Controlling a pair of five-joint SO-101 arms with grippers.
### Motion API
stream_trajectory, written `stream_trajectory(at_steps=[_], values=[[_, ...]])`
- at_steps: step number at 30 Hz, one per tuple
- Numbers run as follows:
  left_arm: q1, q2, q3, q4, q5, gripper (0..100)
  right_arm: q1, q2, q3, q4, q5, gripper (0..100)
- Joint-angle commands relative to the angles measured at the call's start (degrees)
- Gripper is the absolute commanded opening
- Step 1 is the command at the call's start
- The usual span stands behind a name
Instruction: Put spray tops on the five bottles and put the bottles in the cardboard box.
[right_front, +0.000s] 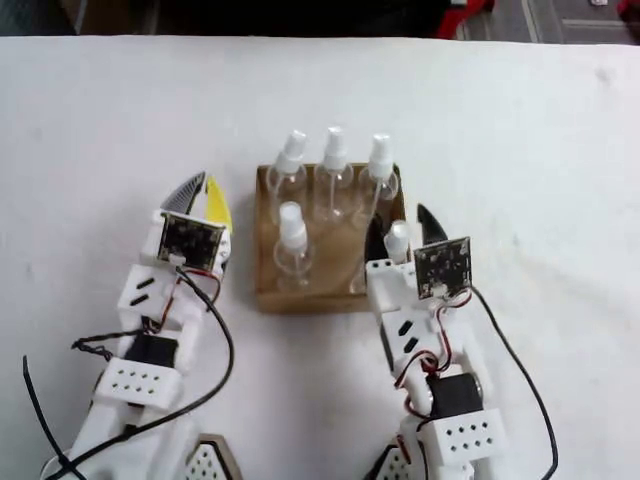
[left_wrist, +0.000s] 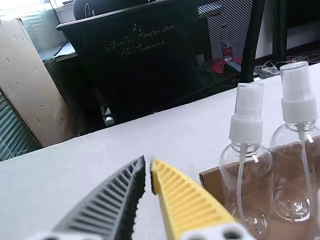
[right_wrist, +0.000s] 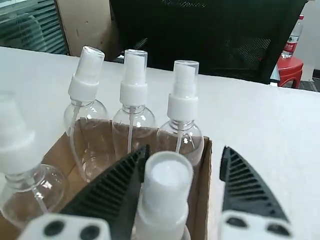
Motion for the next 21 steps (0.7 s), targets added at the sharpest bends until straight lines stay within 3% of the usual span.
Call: stream_trajectory(at_steps=[1,21], values=[[-0.3,0.0,-1.0,-1.4,0.2,2,-1.5,-0.6,-0.4,0.2,0.9,20.8],[-0.2,0.0,-1.0,-1.4,0.2,2,-3.5,-0.6,-2.1,0.5,1.1,21.3]])
